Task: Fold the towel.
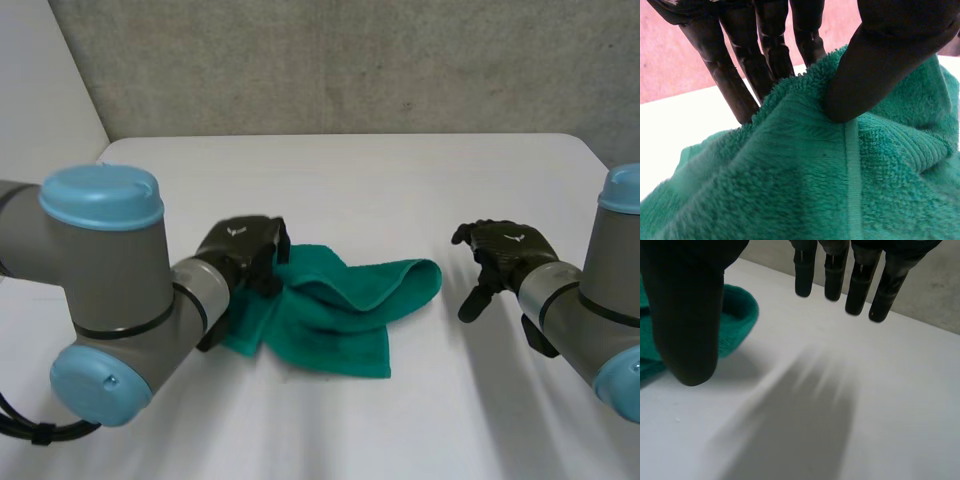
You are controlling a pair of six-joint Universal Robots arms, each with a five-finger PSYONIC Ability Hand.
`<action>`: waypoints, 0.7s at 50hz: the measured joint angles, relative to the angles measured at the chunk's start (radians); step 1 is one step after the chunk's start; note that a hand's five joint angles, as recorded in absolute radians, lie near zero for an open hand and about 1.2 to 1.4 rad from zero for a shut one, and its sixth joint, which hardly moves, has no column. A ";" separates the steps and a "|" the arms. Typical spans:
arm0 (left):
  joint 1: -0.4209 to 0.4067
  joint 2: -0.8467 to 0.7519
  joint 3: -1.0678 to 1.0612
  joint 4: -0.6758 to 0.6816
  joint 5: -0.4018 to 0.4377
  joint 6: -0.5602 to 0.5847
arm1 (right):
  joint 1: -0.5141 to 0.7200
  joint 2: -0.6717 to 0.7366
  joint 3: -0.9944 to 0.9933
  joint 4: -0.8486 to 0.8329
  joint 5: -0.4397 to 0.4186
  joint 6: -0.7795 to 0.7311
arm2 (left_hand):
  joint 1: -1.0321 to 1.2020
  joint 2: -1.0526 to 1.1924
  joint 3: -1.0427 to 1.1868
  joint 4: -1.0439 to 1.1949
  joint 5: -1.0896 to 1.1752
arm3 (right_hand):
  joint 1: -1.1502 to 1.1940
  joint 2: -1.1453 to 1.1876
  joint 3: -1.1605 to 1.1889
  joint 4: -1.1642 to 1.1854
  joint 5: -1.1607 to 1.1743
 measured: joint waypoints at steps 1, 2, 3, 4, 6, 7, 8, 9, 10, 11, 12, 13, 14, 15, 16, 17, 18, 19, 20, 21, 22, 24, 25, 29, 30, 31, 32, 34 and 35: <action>0.000 0.009 0.008 0.004 0.000 0.000 | -0.010 0.001 0.006 -0.002 0.002 0.002 | 0.000 0.006 0.005 0.008 0.000 | 0.000 0.000 0.000 0.000 0.000; 0.000 0.022 0.017 0.009 0.000 0.000 | -0.017 0.001 0.010 -0.004 0.002 0.003 | 0.000 0.009 0.013 0.017 0.000 | -0.063 -0.087 -0.087 -0.067 -0.057; 0.000 0.029 0.021 0.011 0.000 0.000 | -0.021 0.002 0.011 -0.004 0.003 0.004 | 0.000 0.010 0.014 0.017 0.000 | -0.068 -0.096 -0.096 -0.071 -0.062; 0.001 0.063 0.037 0.018 0.000 0.001 | -0.032 0.003 0.017 -0.005 0.004 0.010 | 0.000 0.012 0.014 0.017 0.000 | -0.070 -0.101 -0.099 -0.072 -0.064; 0.002 0.096 0.051 0.022 0.001 0.001 | -0.039 0.004 0.020 -0.004 0.004 0.017 | 0.000 0.012 0.014 0.017 0.000 | -0.070 -0.102 -0.099 -0.072 -0.065; 0.003 0.109 0.055 0.023 0.001 0.001 | -0.041 0.004 0.020 -0.004 0.004 0.021 | 0.000 0.012 0.014 0.017 0.000 | -0.070 -0.102 -0.099 -0.072 -0.065; 0.005 0.143 0.069 0.026 0.002 0.001 | -0.044 0.006 0.020 -0.003 0.004 0.035 | 0.000 0.014 0.014 0.017 0.000 | -0.070 -0.102 -0.099 -0.072 -0.065; 0.006 0.163 0.076 0.027 0.003 0.002 | -0.045 0.007 0.020 -0.002 0.004 0.043 | 0.000 0.014 0.014 0.017 0.000 | -0.070 -0.102 -0.099 -0.072 -0.065; 0.008 0.197 0.089 0.027 0.004 0.002 | -0.045 0.010 0.017 0.000 0.002 0.067 | 0.000 0.015 0.014 0.017 0.000 | -0.070 -0.102 -0.099 -0.072 -0.065; 0.008 0.197 0.089 0.027 0.004 0.002 | -0.045 0.010 0.017 0.000 0.002 0.067 | 0.000 0.015 0.014 0.017 0.000 | -0.070 -0.102 -0.099 -0.072 -0.065; 0.009 0.220 0.100 0.027 0.005 0.003 | -0.044 0.012 0.014 0.003 -0.001 0.092 | 0.000 0.016 0.015 0.017 0.000 | -0.070 -0.102 -0.099 -0.072 -0.065; 0.011 0.237 0.107 0.025 0.006 0.006 | -0.042 0.015 0.009 0.005 -0.008 0.124 | 0.000 0.017 0.018 0.017 0.000 | -0.070 -0.102 -0.099 -0.072 -0.065; 0.011 0.237 0.107 0.025 0.006 0.006 | -0.042 0.015 0.009 0.005 -0.008 0.124 | 0.000 0.017 0.018 0.017 0.000 | -0.070 -0.102 -0.099 -0.072 -0.065; 0.013 0.260 0.115 0.022 0.007 0.019 | -0.038 0.024 -0.009 0.013 -0.041 0.219 | 0.000 0.019 0.020 0.021 0.000 | -0.070 -0.102 -0.099 -0.072 -0.065; 0.014 0.264 0.116 0.021 0.007 0.025 | -0.038 0.026 -0.012 0.015 -0.050 0.239 | 0.000 0.019 0.020 0.021 0.000 | -0.070 -0.102 -0.099 -0.072 -0.065; 0.014 0.268 0.115 0.020 0.007 0.033 | -0.036 0.030 -0.021 0.020 -0.069 0.285 | 0.000 0.020 0.020 0.021 0.000 | -0.070 -0.102 -0.099 -0.072 -0.065; 0.014 0.273 0.112 0.019 0.006 0.051 | -0.034 0.039 -0.035 0.028 -0.103 0.349 | 0.000 0.021 0.022 0.021 0.000 | -0.070 -0.102 -0.099 -0.072 -0.065; 0.014 0.273 0.112 0.019 0.006 0.051 | -0.034 0.039 -0.035 0.028 -0.103 0.349 | 0.000 0.021 0.022 0.021 0.000 | -0.070 -0.102 -0.099 -0.072 -0.065; 0.014 0.274 0.107 0.019 0.006 0.065 | -0.032 0.052 -0.051 0.039 -0.146 0.421 | 0.000 0.021 0.022 0.021 0.000 | -0.070 -0.102 -0.099 -0.072 -0.065; 0.014 0.274 0.103 0.019 0.005 0.077 | -0.029 0.064 -0.064 0.048 -0.175 0.468 | 0.000 0.021 0.022 0.021 0.000 | -0.070 -0.102 -0.099 -0.072 -0.065; 0.014 0.274 0.099 0.019 0.005 0.086 | -0.023 0.079 -0.080 0.057 -0.205 0.511 | 0.000 0.021 0.022 0.021 0.000 | -0.070 -0.102 -0.099 -0.072 -0.065; 0.013 0.273 0.092 0.020 0.004 0.100 | -0.005 0.113 -0.115 0.075 -0.253 0.581 | 0.000 0.021 0.022 0.021 0.000 | -0.070 -0.102 -0.099 -0.072 -0.065; 0.013 0.273 0.090 0.020 0.003 0.104 | 0.003 0.125 -0.128 0.080 -0.265 0.599 | 0.000 0.021 0.022 0.021 0.000 | -0.070 -0.102 -0.099 -0.072 -0.065; 0.010 0.274 0.085 0.021 0.001 0.113 | 0.057 0.189 -0.197 0.098 -0.307 0.659 | 0.000 0.023 0.022 0.021 0.000 | -0.070 -0.102 -0.099 -0.072 -0.065; 0.009 0.277 0.085 0.021 0.000 0.114 | 0.070 0.202 -0.212 0.099 -0.310 0.666 | 0.000 0.023 0.022 0.021 0.000 | -0.070 -0.102 -0.099 -0.072 -0.065; 0.008 0.281 0.085 0.022 -0.001 0.114 | 0.101 0.231 -0.242 0.103 -0.316 0.676 | 0.000 0.024 0.022 0.021 0.000 | -0.070 -0.102 -0.099 -0.072 -0.065; 0.007 0.283 0.085 0.022 -0.001 0.114 | 0.112 0.241 -0.252 0.103 -0.316 0.678 | 0.000 0.024 0.023 0.021 0.000 | -0.070 -0.102 -0.099 -0.072 -0.065; 0.007 0.296 0.086 0.024 -0.002 0.115 | 0.158 0.285 -0.292 0.105 -0.317 0.689 | 0.000 0.025 0.026 0.021 0.000 | -0.070 -0.102 -0.099 -0.072 -0.065; 0.007 0.301 0.088 0.025 -0.002 0.115 | 0.179 0.305 -0.311 0.105 -0.315 0.694 | 0.000 0.026 0.028 0.021 0.000 | -0.070 -0.102 -0.099 -0.072 -0.065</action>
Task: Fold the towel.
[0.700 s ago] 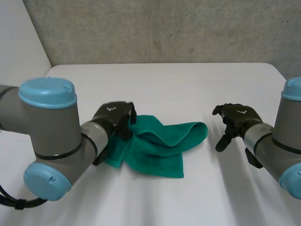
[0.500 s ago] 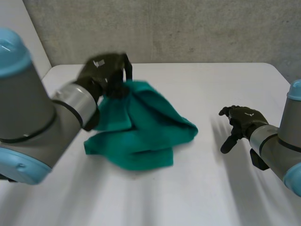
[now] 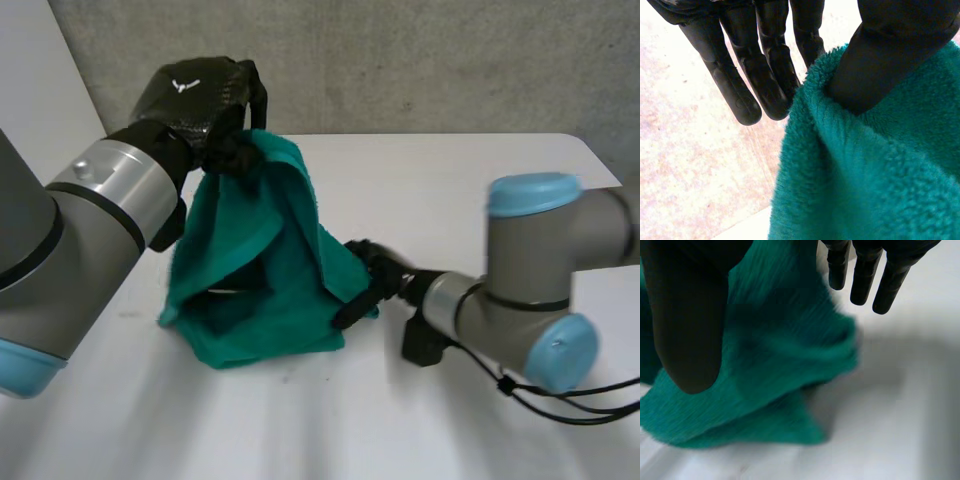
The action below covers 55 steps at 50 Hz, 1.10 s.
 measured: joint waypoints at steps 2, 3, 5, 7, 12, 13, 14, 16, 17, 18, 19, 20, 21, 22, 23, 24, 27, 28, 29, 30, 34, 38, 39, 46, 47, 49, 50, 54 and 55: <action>0.001 0.008 0.005 0.001 0.000 0.001 | 0.035 0.036 -0.032 -0.002 0.006 0.012 | 0.000 0.000 0.000 0.000 0.000 | 0.124 0.154 0.143 0.131 0.126; 0.001 0.008 0.005 0.001 0.000 0.001 | 0.035 0.036 -0.032 -0.002 0.006 0.012 | 0.000 0.000 0.000 0.000 0.000 | 0.124 0.154 0.143 0.131 0.126; 0.005 0.014 0.012 0.002 -0.001 0.004 | 0.061 0.063 -0.061 -0.007 0.025 0.022 | 0.000 0.001 0.000 0.000 0.000 | 0.598 0.655 0.625 0.609 0.580; 0.013 0.017 0.017 0.002 -0.001 0.015 | 0.068 0.065 -0.089 -0.026 0.100 0.014 | 0.000 0.001 0.000 0.000 0.000 | 0.737 0.856 0.835 0.819 0.779; 0.038 0.018 0.014 0.000 -0.004 0.044 | 0.040 -0.014 -0.109 -0.088 0.288 -0.109 | 0.000 0.001 0.001 0.000 0.000 | 0.771 0.956 0.967 0.956 0.891; 0.042 0.018 0.013 0.000 -0.004 0.049 | 0.032 -0.034 -0.108 -0.100 0.319 -0.144 | 0.000 0.001 0.001 0.000 0.000 | 0.771 0.956 0.967 0.957 0.893; 0.052 0.019 0.006 -0.001 -0.005 0.058 | 0.014 -0.082 -0.103 -0.122 0.361 -0.241 | 0.000 0.001 0.001 0.002 0.000 | 0.771 0.956 0.967 0.957 0.899; 0.066 0.021 -0.009 -0.002 -0.004 0.067 | -0.009 -0.147 -0.092 -0.146 0.389 -0.392 | 0.000 0.002 0.001 0.004 0.000 | 0.771 0.956 0.967 0.957 0.899; 0.073 0.021 -0.019 -0.003 -0.004 0.071 | -0.017 -0.174 -0.086 -0.154 0.395 -0.463 | 0.000 0.002 0.001 0.004 0.000 | 0.771 0.956 0.967 0.957 0.899; 0.081 0.022 -0.033 -0.003 -0.003 0.074 | -0.026 -0.206 -0.079 -0.161 0.399 -0.556 | 0.000 0.002 0.001 0.004 0.000 | 0.771 0.956 0.967 0.957 0.899; 0.094 0.021 -0.054 -0.004 -0.001 0.078 | -0.034 -0.249 -0.069 -0.166 0.397 -0.693 | 0.000 0.002 0.001 0.004 0.000 | 0.771 0.956 0.967 0.957 0.899; 0.101 0.021 -0.065 -0.004 0.000 0.079 | -0.037 -0.268 -0.064 -0.166 0.395 -0.759 | 0.000 0.002 0.001 0.004 0.000 | 0.771 0.956 0.967 0.957 0.899; 0.109 0.020 -0.080 -0.004 0.002 0.080 | -0.039 -0.289 -0.057 -0.162 0.391 -0.843 | 0.000 0.002 0.001 0.004 0.000 | 0.771 0.956 0.967 0.958 0.899; 0.114 0.020 -0.088 -0.004 0.003 0.081 | -0.038 -0.299 -0.054 -0.156 0.389 -0.885 | 0.000 0.002 0.001 0.004 0.000 | 0.771 0.956 0.967 0.958 0.899; 0.122 0.018 -0.103 -0.005 0.004 0.081 | -0.036 -0.311 -0.051 -0.146 0.385 -0.937 | 0.000 0.002 0.001 0.004 0.000 | 0.771 0.956 0.967 0.958 0.899; 0.122 0.018 -0.103 -0.005 0.004 0.081 | -0.036 -0.311 -0.051 -0.146 0.385 -0.937 | 0.000 0.002 0.001 0.004 0.000 | 0.771 0.956 0.967 0.958 0.899; 0.150 -0.001 -0.165 -0.005 0.009 0.081 | -0.014 -0.341 -0.037 -0.046 0.370 -1.118 | 0.000 0.002 0.001 0.004 0.000 | 0.771 0.956 0.967 0.959 0.906; 0.150 -0.001 -0.165 -0.005 0.009 0.081 | -0.014 -0.341 -0.037 -0.046 0.370 -1.118 | 0.000 0.002 0.001 0.004 0.000 | 0.771 0.956 0.967 0.959 0.906; 0.157 -0.029 -0.192 -0.006 0.011 0.081 | -0.004 -0.339 -0.030 0.022 0.366 -1.158 | 0.000 0.002 0.001 0.004 0.000 | 0.771 0.956 0.972 0.959 0.910; 0.158 -0.038 -0.198 -0.006 0.012 0.081 | -0.003 -0.337 -0.027 0.041 0.365 -1.165 | 0.000 0.002 0.001 0.004 0.000 | 0.771 0.956 0.972 0.959 0.911; 0.159 -0.129 -0.226 -0.006 0.014 0.082 | 0.004 -0.292 -0.017 0.159 0.362 -1.199 | 0.000 0.002 0.001 0.004 0.000 | 0.771 0.956 0.972 0.959 0.912; 0.156 -0.260 -0.203 -0.002 0.014 0.091 | 0.002 -0.183 -0.040 0.228 0.363 -1.242 | 0.000 0.002 0.001 0.004 0.000 | 0.771 0.956 0.972 0.959 0.912; 0.155 -0.278 -0.193 -0.001 0.014 0.094 | 0.001 -0.165 -0.050 0.229 0.363 -1.248 | 0.000 0.002 0.001 0.004 0.000 | 0.771 0.956 0.973 0.959 0.912; 0.150 -0.422 0.095 0.027 0.011 0.143 | -0.009 -0.039 -0.289 0.062 0.407 -1.271 | 0.000 0.002 0.002 0.004 0.000 | 0.771 0.956 0.973 0.959 0.912; 0.149 -0.425 0.122 0.033 0.011 0.146 | -0.009 -0.035 -0.314 0.037 0.413 -1.271 | 0.000 0.003 0.002 0.004 0.000 | 0.771 0.956 0.973 0.959 0.912; 0.146 -0.424 0.249 0.088 0.010 0.156 | -0.011 -0.026 -0.415 -0.084 0.441 -1.263 | 0.000 0.003 0.002 0.004 0.000 | 0.771 0.956 0.973 0.959 0.912; 0.146 -0.418 0.286 0.112 0.010 0.157 | -0.011 -0.027 -0.439 -0.123 0.448 -1.260 | 0.000 0.003 0.002 0.004 0.000 | 0.771 0.956 0.973 0.959 0.912; 0.145 -0.370 0.403 0.257 0.007 0.161 | -0.012 -0.056 -0.515 -0.328 0.469 -1.244 | 0.000 0.003 0.002 0.004 0.000 | 0.771 0.956 0.973 0.959 0.912; 0.145 -0.370 0.403 0.257 0.007 0.161 | -0.012 -0.056 -0.515 -0.328 0.469 -1.244 | 0.000 0.003 0.002 0.004 0.000 | 0.771 0.956 0.973 0.959 0.912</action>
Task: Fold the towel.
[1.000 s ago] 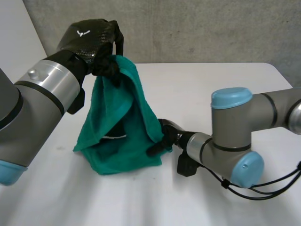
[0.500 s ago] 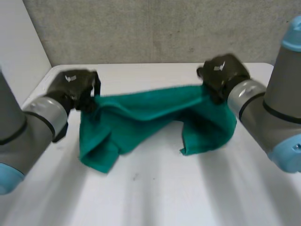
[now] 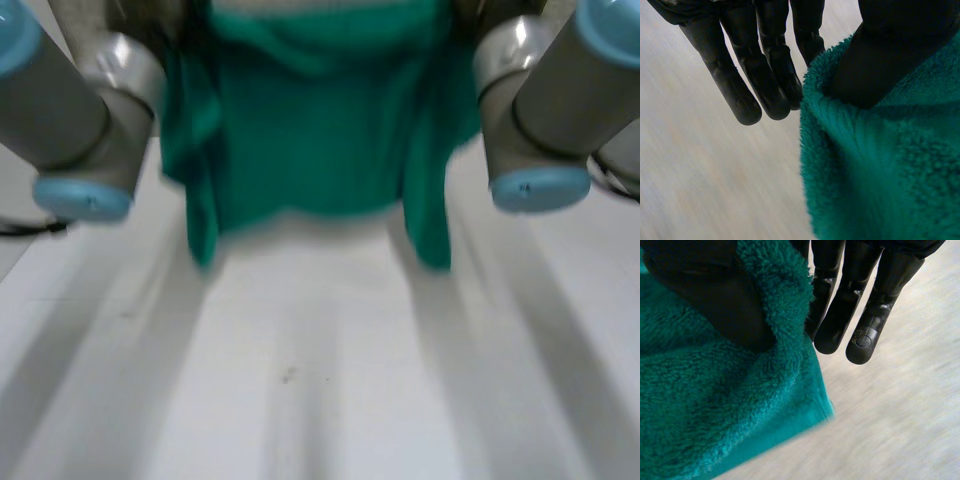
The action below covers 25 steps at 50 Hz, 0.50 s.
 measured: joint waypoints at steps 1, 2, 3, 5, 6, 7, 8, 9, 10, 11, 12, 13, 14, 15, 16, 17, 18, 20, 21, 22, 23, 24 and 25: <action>0.001 0.038 0.027 0.094 -0.002 0.000 | 0.000 -0.025 -0.009 -0.086 0.004 0.005 | 0.000 0.000 0.000 0.000 0.000 | 0.000 0.000 0.000 0.000 0.000; 0.002 0.058 0.030 0.138 -0.003 0.000 | 0.001 -0.066 0.007 -0.175 0.002 0.009 | 0.000 0.000 0.000 0.000 0.000 | 0.000 0.000 0.000 0.000 0.000; 0.002 0.072 0.027 0.168 -0.004 -0.001 | 0.001 -0.087 0.021 -0.208 -0.001 0.009 | 0.000 0.000 0.000 0.000 0.000 | 0.000 0.000 0.000 0.000 0.000; 0.004 0.096 0.011 0.209 -0.004 -0.001 | 0.002 -0.122 0.056 -0.249 -0.009 0.010 | 0.000 0.000 0.000 0.000 0.000 | 0.000 0.000 0.000 0.000 0.003; 0.006 0.116 -0.025 0.228 -0.003 -0.003 | 0.003 -0.148 0.098 -0.270 -0.019 0.010 | 0.000 0.000 0.000 0.000 0.000 | 0.000 0.000 0.000 0.000 0.007; 0.007 0.121 -0.044 0.229 -0.003 -0.004 | 0.003 -0.165 0.134 -0.276 -0.026 0.010 | 0.000 0.000 0.000 0.000 0.000 | 0.000 0.000 0.000 0.000 0.007; 0.008 0.125 -0.062 0.228 -0.002 -0.004 | 0.003 -0.174 0.160 -0.274 -0.031 0.010 | 0.000 0.000 0.000 0.000 0.000 | 0.000 0.000 0.000 0.000 0.007; 0.009 0.128 -0.081 0.225 -0.002 -0.005 | 0.003 -0.180 0.180 -0.272 -0.034 0.010 | 0.000 0.000 0.000 0.000 0.000 | 0.000 0.000 0.000 0.000 0.007; 0.011 0.133 -0.117 0.217 0.001 -0.007 | 0.003 -0.189 0.224 -0.258 -0.041 0.011 | 0.000 0.000 0.000 0.000 0.000 | 0.000 0.000 0.000 0.000 0.007; 0.015 0.134 -0.162 0.204 0.005 -0.010 | 0.003 -0.194 0.271 -0.240 -0.047 0.013 | 0.000 0.000 0.000 0.000 0.000 | 0.000 0.000 0.000 0.000 0.007; 0.018 0.134 -0.196 0.194 0.009 -0.012 | 0.003 -0.197 0.299 -0.227 -0.050 0.014 | 0.000 0.000 0.000 0.000 0.000 | 0.000 0.000 0.000 0.000 0.007; 0.021 0.134 -0.220 0.189 0.013 -0.013 | 0.003 -0.198 0.322 -0.215 -0.051 0.015 | 0.000 0.000 0.000 0.000 0.000 | 0.000 0.000 0.000 0.000 0.007; 0.028 0.130 -0.276 0.176 0.023 -0.016 | 0.004 -0.197 0.371 -0.190 -0.054 0.019 | 0.000 0.000 0.000 0.000 0.000 | 0.000 0.000 0.000 0.000 0.007; 0.033 0.126 -0.312 0.169 0.030 -0.019 | 0.004 -0.195 0.401 -0.175 -0.056 0.022 | 0.000 0.000 0.000 0.000 0.000 | 0.000 0.000 0.000 0.001 0.007; 0.033 0.126 -0.312 0.169 0.030 -0.019 | 0.004 -0.195 0.401 -0.175 -0.056 0.022 | 0.000 0.000 0.000 0.000 0.000 | 0.000 0.000 0.000 0.001 0.007; 0.033 0.126 -0.312 0.169 0.030 -0.019 | 0.004 -0.195 0.401 -0.175 -0.056 0.022 | 0.000 0.000 0.000 0.000 0.000 | 0.000 0.000 0.000 0.001 0.007; 0.045 0.107 -0.405 0.156 0.051 -0.025 | 0.007 -0.178 0.481 -0.138 -0.057 0.038 | 0.000 0.000 0.000 0.000 0.000 | 0.000 0.000 0.000 0.003 0.007; 0.051 0.085 -0.463 0.151 0.063 -0.029 | 0.009 -0.161 0.518 -0.124 -0.057 0.051 | 0.000 0.000 0.000 0.000 0.000 | 0.000 0.000 0.000 0.004 0.007; 0.054 0.072 -0.489 0.149 0.068 -0.030 | 0.009 -0.143 0.542 -0.115 -0.057 0.061 | 0.000 0.000 0.000 0.000 0.000 | 0.000 0.000 0.000 0.004 0.007; 0.056 0.051 -0.523 0.147 0.073 -0.032 | 0.010 -0.113 0.569 -0.105 -0.056 0.078 | 0.000 0.000 0.000 0.000 0.000 | 0.000 0.000 0.001 0.004 0.007; 0.057 0.039 -0.540 0.147 0.076 -0.032 | 0.010 -0.097 0.580 -0.100 -0.056 0.086 | 0.000 0.000 0.000 0.000 0.000 | 0.000 0.000 0.001 0.004 0.007; 0.058 0.031 -0.552 0.147 0.077 -0.032 | 0.009 -0.078 0.591 -0.094 -0.055 0.097 | 0.000 0.000 0.000 0.000 0.000 | 0.000 0.000 0.002 0.004 0.007; 0.059 0.020 -0.567 0.147 0.078 -0.032 | 0.009 -0.063 0.598 -0.089 -0.055 0.106 | 0.000 0.000 0.000 0.000 0.000 | 0.000 0.000 0.002 0.004 0.007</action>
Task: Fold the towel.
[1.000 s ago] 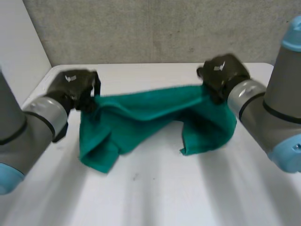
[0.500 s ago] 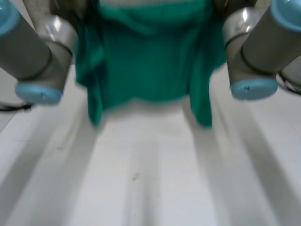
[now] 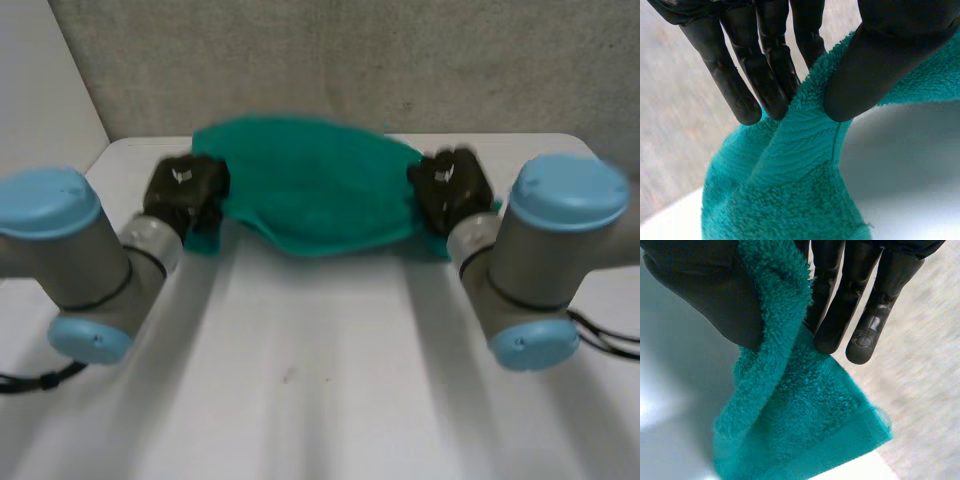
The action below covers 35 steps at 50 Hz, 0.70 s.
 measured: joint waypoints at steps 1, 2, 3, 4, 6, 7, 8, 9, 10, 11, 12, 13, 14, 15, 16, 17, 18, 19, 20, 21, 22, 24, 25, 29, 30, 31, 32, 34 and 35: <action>0.000 -0.006 -0.007 0.000 0.000 0.000 | 0.000 0.011 0.005 0.005 0.000 0.007 | 0.000 0.000 0.000 0.000 0.000 | 0.000 0.000 0.000 0.000 0.000; 0.001 -0.021 -0.031 0.001 0.002 0.000 | -0.001 0.035 0.015 0.020 0.001 0.025 | 0.000 0.000 0.000 0.000 0.000 | 0.000 0.000 0.000 0.000 0.000; 0.001 -0.026 -0.040 0.001 0.003 0.001 | -0.001 0.046 0.018 0.029 0.001 0.034 | 0.000 0.000 0.000 0.000 0.000 | 0.000 -0.001 -0.001 -0.002 0.000; 0.001 -0.030 -0.048 0.001 0.003 0.001 | -0.002 0.057 0.021 0.041 0.001 0.046 | 0.000 0.000 0.000 0.000 0.000 | 0.000 -0.001 -0.001 -0.002 0.000; 0.002 -0.034 -0.076 0.001 0.004 0.002 | -0.004 0.075 0.025 0.081 -0.001 0.082 | 0.000 0.000 0.000 0.000 0.000 | -0.219 -0.282 -0.288 -0.295 -0.253; 0.003 -0.031 -0.086 0.002 0.005 0.003 | -0.005 0.078 0.026 0.097 -0.002 0.097 | 0.000 0.000 0.000 0.000 0.000 | -0.294 -0.391 -0.384 -0.391 -0.348; 0.003 -0.031 -0.086 0.002 0.005 0.003 | -0.005 0.078 0.026 0.097 -0.002 0.097 | 0.000 0.000 0.000 0.000 0.000 | -0.294 -0.391 -0.384 -0.391 -0.348; 0.004 -0.027 -0.096 0.002 0.005 0.003 | -0.007 0.078 0.027 0.115 -0.004 0.116 | 0.000 0.000 0.000 0.000 0.000 | -0.351 -0.455 -0.460 -0.468 -0.425; 0.006 -0.022 -0.106 0.002 0.005 0.004 | -0.009 0.074 0.028 0.135 -0.007 0.140 | 0.000 0.000 0.000 0.000 0.000 | -0.369 -0.482 -0.490 -0.490 -0.449; 0.009 -0.011 -0.118 0.002 0.005 0.004 | -0.018 0.060 0.033 0.163 -0.015 0.184 | 0.000 0.000 0.000 0.000 0.000 | -0.478 -0.603 -0.618 -0.629 -0.592; 0.011 -0.004 -0.124 0.002 0.005 0.005 | -0.023 0.051 0.036 0.174 -0.019 0.204 | 0.000 0.000 0.000 0.000 0.000 | -0.484 -0.615 -0.627 -0.637 -0.600; 0.014 0.010 -0.134 0.002 0.006 0.005 | -0.036 0.031 0.043 0.190 -0.028 0.244 | 0.000 0.000 0.000 0.000 0.000 | -0.510 -0.649 -0.662 -0.673 -0.636; 0.014 0.010 -0.134 0.002 0.006 0.005 | -0.036 0.031 0.043 0.190 -0.028 0.244 | 0.000 0.000 0.000 0.000 0.000 | -0.510 -0.649 -0.662 -0.673 -0.636; 0.019 0.029 -0.146 0.002 0.006 0.005 | -0.049 0.014 0.050 0.200 -0.037 0.276 | 0.000 0.000 0.000 0.000 0.000 | -0.510 -0.649 -0.662 -0.673 -0.636; 0.021 0.040 -0.153 0.002 0.006 0.005 | -0.071 -0.012 0.062 0.211 -0.053 0.321 | 0.000 0.000 0.000 0.000 0.000 | -0.512 -0.659 -0.669 -0.685 -0.646; 0.022 0.048 -0.158 0.002 0.006 0.005 | -0.083 -0.024 0.068 0.214 -0.062 0.342 | 0.000 0.000 0.000 0.000 0.000 | -0.512 -0.659 -0.669 -0.686 -0.646; 0.022 0.048 -0.158 0.002 0.006 0.005 | -0.083 -0.024 0.068 0.214 -0.062 0.342 | 0.000 0.000 0.000 0.000 0.000 | -0.512 -0.659 -0.669 -0.686 -0.646; 0.022 0.048 -0.158 0.002 0.006 0.005 | -0.083 -0.024 0.068 0.214 -0.062 0.342 | 0.000 0.000 0.000 0.000 0.000 | -0.512 -0.659 -0.669 -0.686 -0.646; 0.026 0.069 -0.171 0.002 0.006 0.005 | -0.107 -0.044 0.081 0.220 -0.083 0.376 | 0.000 0.000 0.000 0.000 0.000 | -0.512 -0.659 -0.669 -0.686 -0.646; 0.028 0.076 -0.176 0.002 0.006 0.005 | -0.134 -0.062 0.095 0.226 -0.112 0.407 | 0.000 0.000 0.000 0.000 0.000 | -0.512 -0.659 -0.669 -0.686 -0.646; 0.031 0.089 -0.185 0.002 0.006 0.005 | -0.154 -0.072 0.102 0.231 -0.134 0.422 | 0.000 0.000 0.000 0.000 0.000 | -0.512 -0.659 -0.669 -0.686 -0.646; 0.034 0.103 -0.193 0.002 0.005 0.004 | -0.192 -0.083 0.110 0.247 -0.183 0.436 | 0.000 0.000 0.000 0.000 0.000 | -0.512 -0.659 -0.670 -0.686 -0.646; 0.036 0.108 -0.196 0.002 0.005 0.004 | -0.201 -0.085 0.110 0.252 -0.194 0.437 | 0.000 0.000 0.000 0.000 0.000 | -0.512 -0.659 -0.670 -0.686 -0.646; 0.045 0.131 -0.212 0.002 0.005 0.002 | -0.258 -0.082 0.096 0.305 -0.271 0.392 | 0.000 0.000 0.000 0.000 0.000 | -0.512 -0.659 -0.677 -0.686 -0.651; 0.046 0.134 -0.215 0.002 0.005 0.001 | -0.266 -0.078 0.090 0.317 -0.281 0.373 | 0.000 0.000 0.000 0.000 0.000 | -0.512 -0.659 -0.678 -0.686 -0.652; 0.047 0.136 -0.218 0.002 0.005 0.001 | -0.275 -0.072 0.083 0.330 -0.290 0.348 | 0.000 0.000 0.000 0.000 0.000 | -0.512 -0.659 -0.678 -0.686 -0.653; 0.047 0.137 -0.219 0.002 0.005 0.001 | -0.279 -0.069 0.080 0.337 -0.294 0.333 | 0.000 0.000 0.000 0.000 0.000 | -0.512 -0.659 -0.678 -0.686 -0.653; 0.048 0.139 -0.224 0.002 0.005 0.001 | -0.289 -0.056 0.068 0.353 -0.302 0.277 | 0.000 0.000 0.000 0.000 0.000 | -0.512 -0.659 -0.678 -0.686 -0.654; 0.048 0.140 -0.225 0.002 0.005 0.001 | -0.291 -0.052 0.064 0.356 -0.303 0.257 | 0.000 0.000 0.000 0.000 0.000 | -0.512 -0.659 -0.678 -0.686 -0.654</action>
